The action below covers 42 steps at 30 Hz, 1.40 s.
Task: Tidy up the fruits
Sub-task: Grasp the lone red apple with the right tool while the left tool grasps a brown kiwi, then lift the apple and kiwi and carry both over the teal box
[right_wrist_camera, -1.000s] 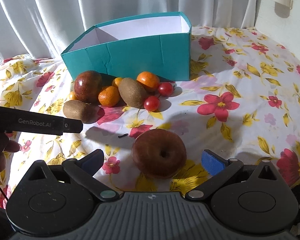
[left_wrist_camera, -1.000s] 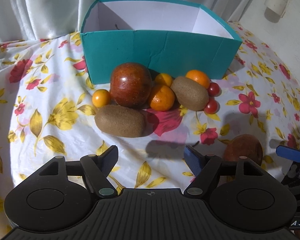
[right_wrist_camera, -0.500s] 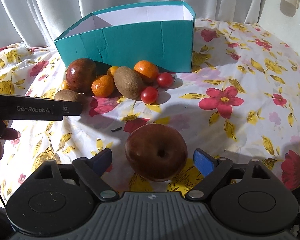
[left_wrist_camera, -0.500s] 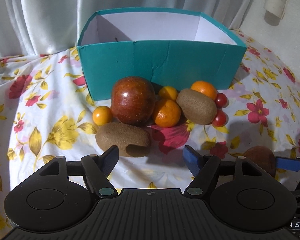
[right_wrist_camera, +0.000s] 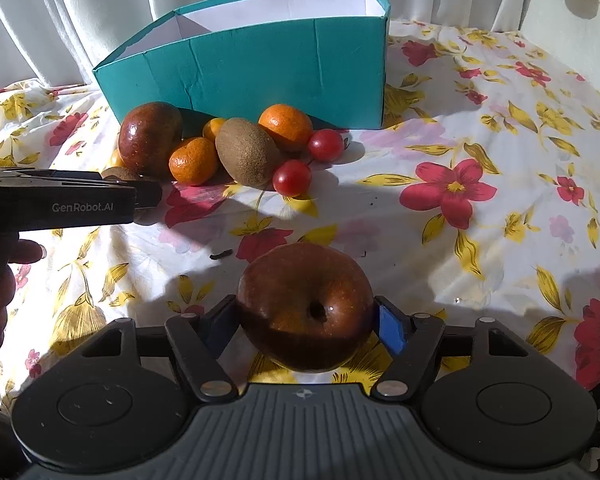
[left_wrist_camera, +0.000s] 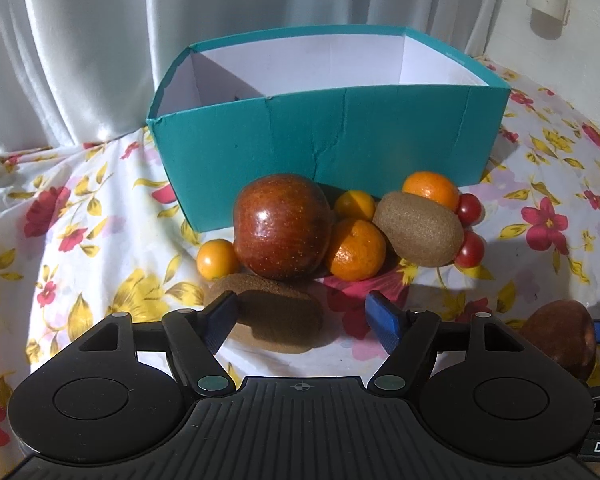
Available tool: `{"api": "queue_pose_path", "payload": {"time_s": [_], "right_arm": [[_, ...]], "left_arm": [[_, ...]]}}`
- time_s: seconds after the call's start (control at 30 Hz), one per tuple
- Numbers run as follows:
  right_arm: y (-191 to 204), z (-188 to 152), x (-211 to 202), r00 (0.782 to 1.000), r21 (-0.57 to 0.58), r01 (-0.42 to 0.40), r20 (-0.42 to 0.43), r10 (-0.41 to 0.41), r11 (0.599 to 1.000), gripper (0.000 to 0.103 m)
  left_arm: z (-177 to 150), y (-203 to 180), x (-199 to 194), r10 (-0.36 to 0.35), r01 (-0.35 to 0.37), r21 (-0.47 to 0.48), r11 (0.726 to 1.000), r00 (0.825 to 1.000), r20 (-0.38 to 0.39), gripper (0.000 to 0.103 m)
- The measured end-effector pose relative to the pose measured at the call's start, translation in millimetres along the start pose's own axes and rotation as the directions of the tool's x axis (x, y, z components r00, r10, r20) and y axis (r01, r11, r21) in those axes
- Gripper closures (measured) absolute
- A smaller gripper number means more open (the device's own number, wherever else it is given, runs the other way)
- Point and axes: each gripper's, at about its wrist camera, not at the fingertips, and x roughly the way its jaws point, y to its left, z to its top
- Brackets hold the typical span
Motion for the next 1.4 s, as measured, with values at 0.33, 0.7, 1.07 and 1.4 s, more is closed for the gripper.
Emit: {"api": "queue_pose_path", "payload": {"time_s": [0.33,0.7,1.07,1.4], "right_arm": [[-0.2,1.7,6.9,1.000,0.004,0.003,-0.019,-0.003,1.000,0.031],[0.2,1.9,11.0,1.000,0.002,0.008,-0.029,-0.008,1.000,0.031],[1.4,1.6,13.3,1.000,-0.009,0.010,-0.021,-0.011,1.000,0.031],[-3.6,1.0,7.1,0.999,-0.001,0.037,0.017,-0.037,0.999,0.032]], "left_arm": [[-4.1,8.7,15.6,0.055,-0.056,0.024,0.998,0.998,0.004,0.024],[-3.1,19.0,32.4,0.037,-0.037,-0.012,0.999,0.997,-0.070,0.033],[-2.3,24.0,34.2,0.025,-0.028,-0.035,0.999,0.997,-0.075,0.045],[-1.5,18.2,17.7,-0.010,0.006,-0.047,0.999,0.997,-0.080,0.046]]}}
